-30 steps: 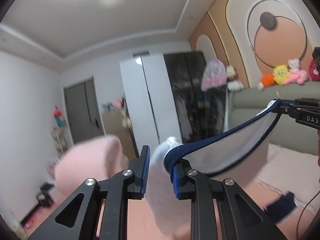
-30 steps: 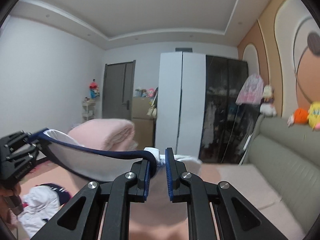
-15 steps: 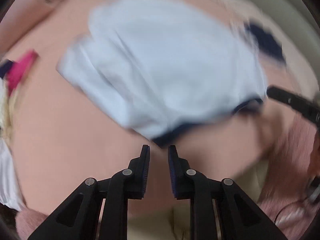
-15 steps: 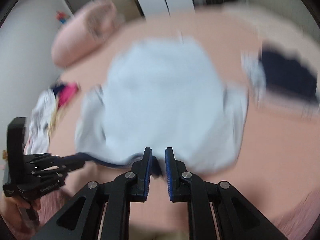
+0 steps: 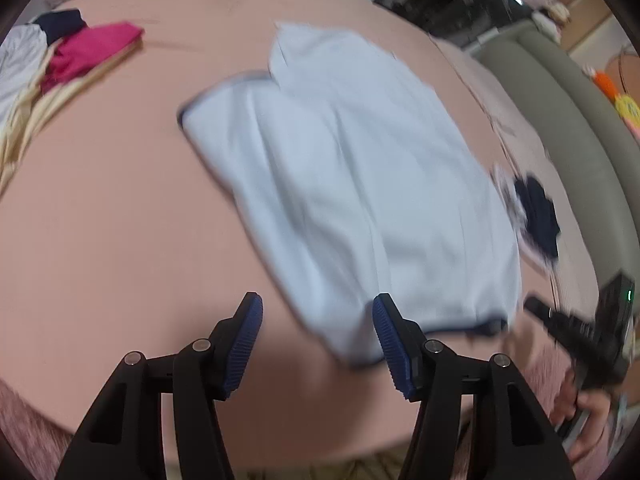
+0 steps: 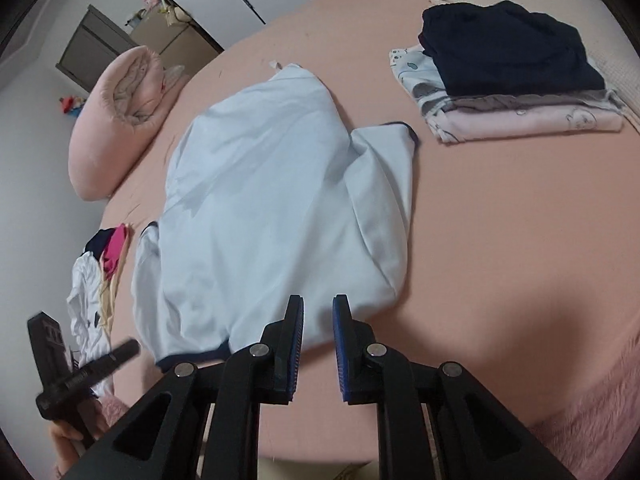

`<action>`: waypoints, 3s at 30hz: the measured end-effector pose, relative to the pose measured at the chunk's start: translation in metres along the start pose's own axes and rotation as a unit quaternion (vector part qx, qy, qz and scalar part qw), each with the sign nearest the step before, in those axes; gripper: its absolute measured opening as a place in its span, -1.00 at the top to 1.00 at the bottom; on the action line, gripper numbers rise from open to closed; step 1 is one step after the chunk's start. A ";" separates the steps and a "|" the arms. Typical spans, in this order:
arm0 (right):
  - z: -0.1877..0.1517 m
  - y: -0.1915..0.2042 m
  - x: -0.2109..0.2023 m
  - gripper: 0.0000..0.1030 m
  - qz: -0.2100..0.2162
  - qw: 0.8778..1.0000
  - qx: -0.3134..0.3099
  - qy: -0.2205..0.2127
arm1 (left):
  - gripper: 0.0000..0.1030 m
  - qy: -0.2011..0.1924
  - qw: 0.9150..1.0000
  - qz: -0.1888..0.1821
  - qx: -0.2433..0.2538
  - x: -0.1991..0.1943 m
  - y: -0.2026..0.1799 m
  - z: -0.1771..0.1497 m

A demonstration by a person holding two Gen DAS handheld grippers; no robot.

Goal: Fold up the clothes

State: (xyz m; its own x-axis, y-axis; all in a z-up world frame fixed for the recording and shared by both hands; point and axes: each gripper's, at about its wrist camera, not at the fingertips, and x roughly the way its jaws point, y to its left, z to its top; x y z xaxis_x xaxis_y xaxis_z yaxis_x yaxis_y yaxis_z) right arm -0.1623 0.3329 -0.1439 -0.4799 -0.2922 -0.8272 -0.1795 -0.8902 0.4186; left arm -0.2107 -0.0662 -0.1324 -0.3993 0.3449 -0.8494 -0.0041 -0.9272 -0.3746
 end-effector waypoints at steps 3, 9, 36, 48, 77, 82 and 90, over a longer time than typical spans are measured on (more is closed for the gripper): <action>0.008 0.010 0.015 0.73 -0.010 1.000 -0.018 0.002 | -0.06 -0.021 1.000 0.013 0.005 0.019 -0.006 0.021; 0.010 0.014 0.030 0.73 -0.017 1.000 -0.017 0.007 | 0.84 0.004 0.998 0.065 0.001 0.047 0.006 0.007; 0.003 -0.030 0.034 0.22 0.024 0.994 0.099 0.047 | -0.03 0.015 0.977 -0.083 -0.197 0.002 0.062 -0.045; -0.008 0.006 0.037 0.84 0.081 0.994 0.066 0.043 | 0.91 0.019 0.987 -0.066 -0.144 -0.003 0.049 -0.049; -0.030 0.014 0.052 0.88 0.140 0.986 0.085 0.034 | 0.92 -0.007 0.984 -0.084 -0.157 0.003 0.056 -0.069; -0.035 0.002 0.017 0.94 0.136 0.986 0.098 -0.001 | 0.94 -0.035 0.989 -0.068 -0.130 -0.030 0.050 -0.078; -0.049 0.002 -0.015 0.94 0.137 0.986 0.092 -0.005 | 0.95 -0.019 0.993 -0.061 -0.102 -0.040 0.040 -0.084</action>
State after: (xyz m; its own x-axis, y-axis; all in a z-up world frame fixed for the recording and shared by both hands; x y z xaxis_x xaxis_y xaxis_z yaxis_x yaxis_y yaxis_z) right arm -0.1129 0.3182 -0.1490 -0.5401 -0.5085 -0.6707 -0.1938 -0.7003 0.6870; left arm -0.1175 -0.1053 -0.1446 -0.4410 0.4442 -0.7799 0.1289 -0.8286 -0.5448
